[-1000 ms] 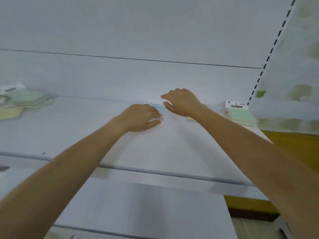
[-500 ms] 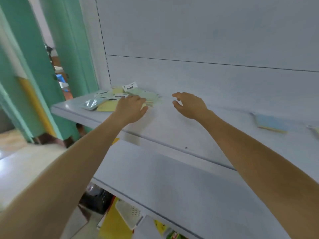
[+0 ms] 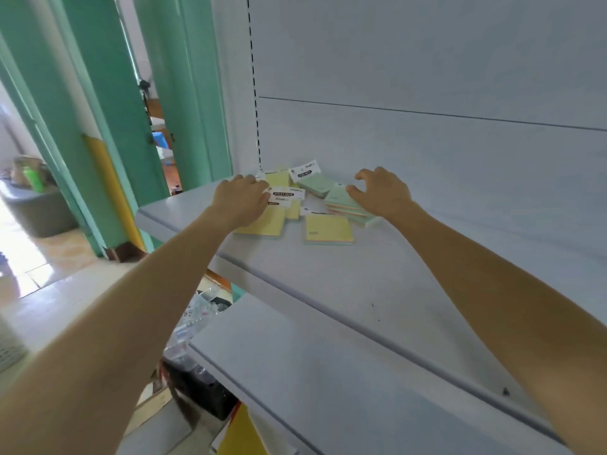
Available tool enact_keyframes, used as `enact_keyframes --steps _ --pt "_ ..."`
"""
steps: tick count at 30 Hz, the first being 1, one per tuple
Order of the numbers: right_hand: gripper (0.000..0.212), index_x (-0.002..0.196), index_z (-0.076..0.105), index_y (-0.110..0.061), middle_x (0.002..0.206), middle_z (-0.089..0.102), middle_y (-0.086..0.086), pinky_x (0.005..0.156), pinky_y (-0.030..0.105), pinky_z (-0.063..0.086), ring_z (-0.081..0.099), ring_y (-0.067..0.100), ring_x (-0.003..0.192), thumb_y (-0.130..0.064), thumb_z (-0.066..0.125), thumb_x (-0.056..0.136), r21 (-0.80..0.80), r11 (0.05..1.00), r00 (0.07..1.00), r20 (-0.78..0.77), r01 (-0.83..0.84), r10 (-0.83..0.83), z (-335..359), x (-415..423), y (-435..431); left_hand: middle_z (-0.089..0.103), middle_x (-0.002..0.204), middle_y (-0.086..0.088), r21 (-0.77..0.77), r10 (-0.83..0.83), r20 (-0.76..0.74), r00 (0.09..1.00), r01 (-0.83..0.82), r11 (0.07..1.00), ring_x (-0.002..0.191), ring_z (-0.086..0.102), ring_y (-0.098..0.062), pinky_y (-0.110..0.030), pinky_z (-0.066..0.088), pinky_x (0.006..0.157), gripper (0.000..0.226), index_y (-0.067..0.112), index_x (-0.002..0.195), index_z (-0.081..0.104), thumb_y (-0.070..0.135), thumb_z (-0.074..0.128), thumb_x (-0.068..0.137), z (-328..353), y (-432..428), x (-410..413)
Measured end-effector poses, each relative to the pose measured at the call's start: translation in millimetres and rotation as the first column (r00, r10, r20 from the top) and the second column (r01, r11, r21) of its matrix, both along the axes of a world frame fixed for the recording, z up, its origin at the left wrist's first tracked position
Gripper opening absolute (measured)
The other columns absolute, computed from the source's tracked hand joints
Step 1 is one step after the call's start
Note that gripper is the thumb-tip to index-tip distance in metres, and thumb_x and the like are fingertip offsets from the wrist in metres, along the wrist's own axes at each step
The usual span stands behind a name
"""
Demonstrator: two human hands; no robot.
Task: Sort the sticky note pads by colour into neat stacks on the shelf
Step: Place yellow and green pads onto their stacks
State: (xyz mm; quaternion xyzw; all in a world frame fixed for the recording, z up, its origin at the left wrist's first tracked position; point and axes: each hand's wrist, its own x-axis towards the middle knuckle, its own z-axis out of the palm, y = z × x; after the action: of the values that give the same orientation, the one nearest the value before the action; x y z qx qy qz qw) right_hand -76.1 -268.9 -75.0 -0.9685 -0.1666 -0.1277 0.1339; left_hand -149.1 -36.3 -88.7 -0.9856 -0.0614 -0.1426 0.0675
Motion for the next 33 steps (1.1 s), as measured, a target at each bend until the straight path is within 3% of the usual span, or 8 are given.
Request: enact_keyframes --steps 4,7,14,21,26,29,33 --pt "0.06 0.129 0.048 -0.017 0.132 0.045 0.016 0.098 0.04 0.039 0.043 0.035 0.123 -0.056 0.045 0.085 -0.051 0.992 0.981 -0.152 0.111 -0.118 -9 19 11 0.051 0.134 -0.013 0.061 -0.002 -0.037 0.999 0.004 0.998 0.125 0.046 -0.031 -0.042 0.04 0.098 0.044 0.015 0.133 0.046 0.035 0.027 0.098 1 21 36" --pt "0.054 0.121 0.054 -0.012 0.128 0.052 0.015 0.092 0.036 0.041 0.049 0.032 0.117 -0.052 0.049 0.085 -0.017 0.994 0.969 -0.222 0.106 -0.107 -11 30 17 0.05 0.136 -0.012 0.104 0.0 -0.102 0.995 0.011 0.994 0.127 0.045 -0.029 -0.042 0.039 0.099 0.048 0.018 0.136 0.041 0.041 0.024 0.098 5 34 65" --pt "0.052 0.129 0.05 -0.014 0.141 0.045 0.009 0.102 0.032 0.034 0.042 0.026 0.129 -0.042 0.058 0.085 0.066 0.986 0.951 -0.28 0.151 -0.127 -9 35 19 0.05 0.138 -0.008 -0.144 -0.081 -0.305 0.949 0.038 0.989 0.124 0.047 -0.03 -0.04 0.037 0.099 0.054 0.028 0.137 0.036 0.057 0.033 0.091 11 49 116" --pt "0.048 0.126 0.054 -0.012 0.135 0.049 0.013 0.101 0.031 0.035 0.046 0.026 0.125 -0.03 0.065 0.083 0.152 0.967 0.94 -0.306 0.206 -0.153 -4 30 21 0.028 0.155 0.004 -0.33 -0.19 -0.381 0.905 0.058 0.942 0.141 0.029 -0.024 -0.046 0.026 0.114 0.083 0.04 0.144 0.019 0.075 0.045 0.073 6 69 139" --pt "0.051 0.126 0.054 -0.01 0.133 0.049 0.017 0.097 0.033 0.038 0.05 0.025 0.113 -0.017 0.071 0.079 0.341 0.904 0.942 -0.298 0.258 -0.156 -7 27 25 0.028 0.155 0.0 -0.427 -0.176 -0.285 0.942 0.04 0.903 0.14 0.03 -0.026 -0.043 0.027 0.113 0.094 0.034 0.144 0.023 0.076 0.053 0.066 -4 76 149" --pt "0.048 0.122 0.056 -0.012 0.133 0.05 0.014 0.084 0.026 0.037 0.053 0.026 0.109 -0.01 0.071 0.077 0.446 0.86 0.958 -0.244 0.248 -0.149 -10 26 27 0.039 0.149 -0.003 -0.611 -0.253 -0.095 0.963 0.144 0.778 0.135 0.038 -0.026 -0.037 0.031 0.109 0.08 0.021 0.14 0.034 0.046 0.07 0.074 -5 78 153" --pt "0.045 0.121 0.057 -0.015 0.135 0.049 0.01 0.088 0.033 0.042 0.055 0.028 0.111 -0.003 0.065 0.079 0.505 0.837 0.978 -0.118 0.21 -0.174 -12 26 29 0.045 0.143 -0.007 -0.684 -0.255 0.107 0.961 0.257 0.683 0.13 0.043 -0.025 -0.032 0.034 0.104 0.066 0.018 0.134 0.043 0.022 0.074 0.076 2 75 155"
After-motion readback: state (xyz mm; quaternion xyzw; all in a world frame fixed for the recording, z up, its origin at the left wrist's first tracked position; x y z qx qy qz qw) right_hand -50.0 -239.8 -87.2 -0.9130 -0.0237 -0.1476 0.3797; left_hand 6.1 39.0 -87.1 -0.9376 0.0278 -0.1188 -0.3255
